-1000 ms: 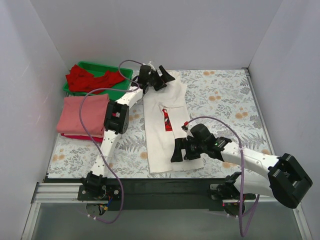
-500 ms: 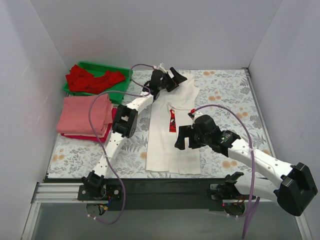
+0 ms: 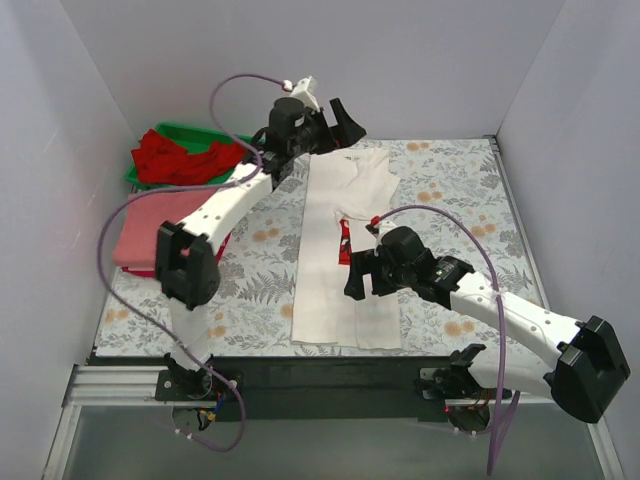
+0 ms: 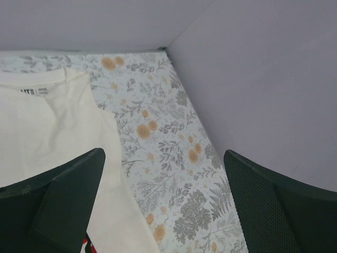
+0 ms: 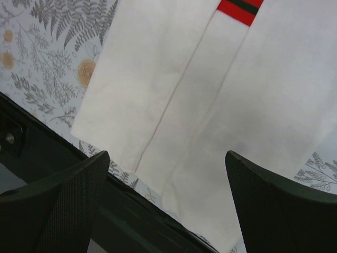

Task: Fold and stack the t-shirts
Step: Fold the tshirt

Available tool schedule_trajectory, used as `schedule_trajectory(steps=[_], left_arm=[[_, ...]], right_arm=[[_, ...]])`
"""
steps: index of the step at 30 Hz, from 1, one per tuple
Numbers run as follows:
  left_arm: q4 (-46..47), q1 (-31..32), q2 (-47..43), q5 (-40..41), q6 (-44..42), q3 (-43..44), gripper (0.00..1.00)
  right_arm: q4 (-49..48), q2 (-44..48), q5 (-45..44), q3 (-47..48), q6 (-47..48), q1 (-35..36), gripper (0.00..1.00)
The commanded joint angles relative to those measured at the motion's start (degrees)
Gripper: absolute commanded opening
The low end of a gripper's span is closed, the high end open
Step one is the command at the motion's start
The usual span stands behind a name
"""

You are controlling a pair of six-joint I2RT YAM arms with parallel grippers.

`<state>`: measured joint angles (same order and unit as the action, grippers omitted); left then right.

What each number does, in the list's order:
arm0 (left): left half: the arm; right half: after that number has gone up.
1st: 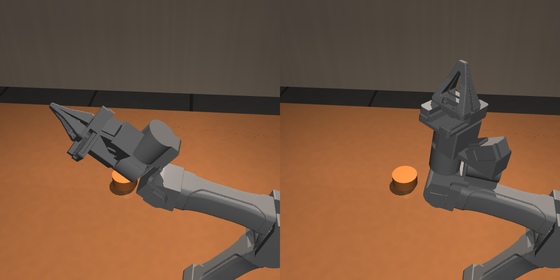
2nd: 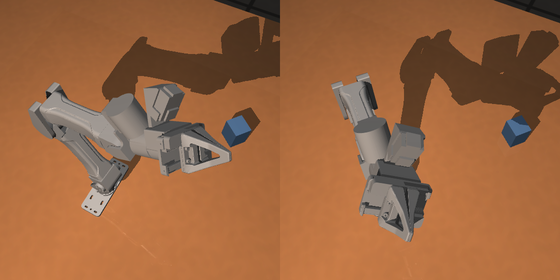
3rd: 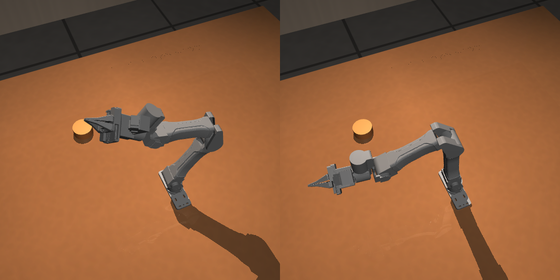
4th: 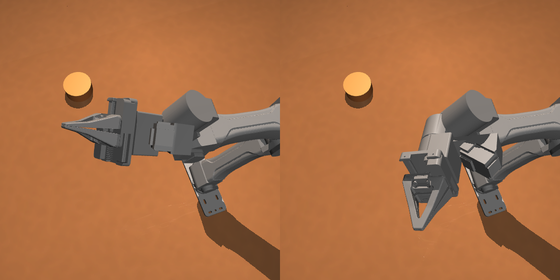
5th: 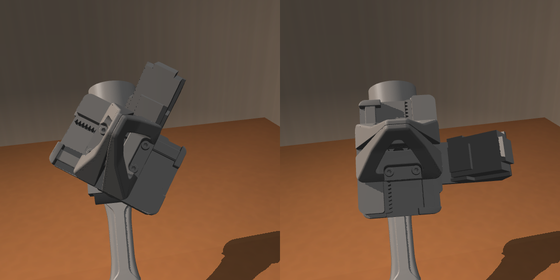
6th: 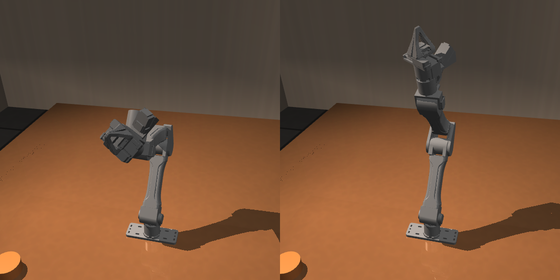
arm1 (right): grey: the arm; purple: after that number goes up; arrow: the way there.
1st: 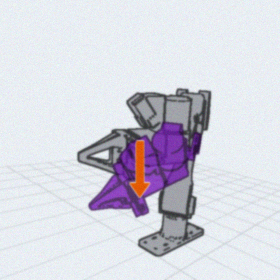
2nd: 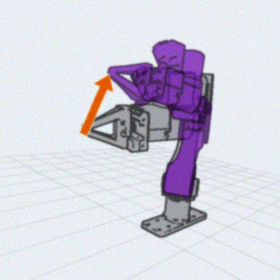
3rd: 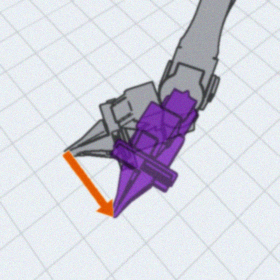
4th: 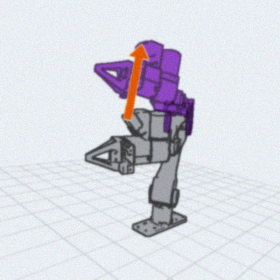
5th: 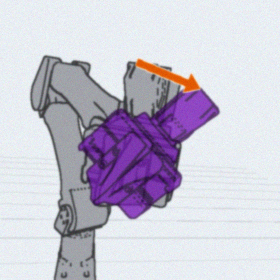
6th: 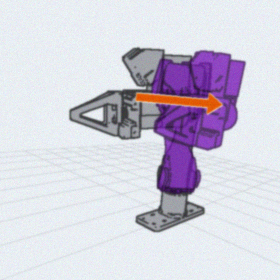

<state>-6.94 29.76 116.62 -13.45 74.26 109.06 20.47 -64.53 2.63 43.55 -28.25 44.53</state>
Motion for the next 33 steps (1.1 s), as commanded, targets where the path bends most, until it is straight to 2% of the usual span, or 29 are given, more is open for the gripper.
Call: schedule_trajectory(steps=[1, 2, 4, 5, 7, 8, 9, 11, 16, 19, 25, 28, 33], left_arm=[[-1.1, 0.7, -14.6, 5.8, -3.5, -22.2, 0.96], [0.2, 1.2, -22.2, 7.6, -2.4, -28.6, 0.96], [1.8, 2.7, -29.7, 11.2, -1.0, -39.1, 0.97], [2.2, 3.5, -36.1, 12.6, 2.5, -48.8, 0.96], [2.7, 5.5, -42.2, 15.9, 4.2, -57.0, 0.97], [1.5, 6.1, -44.7, 16.2, 7.9, -62.8, 0.97], [0.8, 6.5, -49.4, 16.4, 9.7, -66.0, 0.97], [-0.2, 8.1, -53.1, 15.0, 12.7, -73.1, 0.97], [-5.6, 11.5, -60.2, 13.7, 16.3, -78.2, 0.97], [-8.6, 12.3, -61.9, 15.0, 17.1, -79.4, 0.97], [-9.0, 12.6, -61.2, 13.7, 17.1, -80.8, 0.97], [-8.9, 12.5, -60.5, 13.9, 17.2, -80.9, 0.97], [-8.7, 12.5, -59.5, 13.5, 17.1, -81.4, 0.97]], right_arm=[[1.0, 0.3, 1.4, -1.7, 0.6, 5.6, 0.96], [1.7, -0.1, 0.6, -2.1, 0.1, 7.0, 0.95], [3.5, -0.3, -2.4, -2.9, -0.7, 10.0, 0.93], [4.8, -0.6, -3.8, -3.1, -1.6, 13.4, 0.91], [5.4, -0.7, -5.7, -4.2, -2.9, 16.3, 0.88], [5.7, -0.8, -6.0, -4.5, -3.9, 18.5, 0.84], [5.8, -0.9, -6.9, -5.0, -4.4, 19.4, 0.81], [5.7, -1.6, -7.2, -5.8, -4.6, 20.9, 0.75], [5.5, -5.4, -7.4, -4.7, -4.5, 22.4, 0.59], [4.8, -7.2, -8.1, -4.7, -5.1, 22.9, 0.56], [3.9, -10.4, -7.3, -4.8, -5.8, 23.1, 0.46], [3.7, -10.4, -8.3, -4.7, -6.3, 23.0, 0.32], [3.8, -11.4, -9.5, -4.5, -7.2, 23.1, 0.27]])
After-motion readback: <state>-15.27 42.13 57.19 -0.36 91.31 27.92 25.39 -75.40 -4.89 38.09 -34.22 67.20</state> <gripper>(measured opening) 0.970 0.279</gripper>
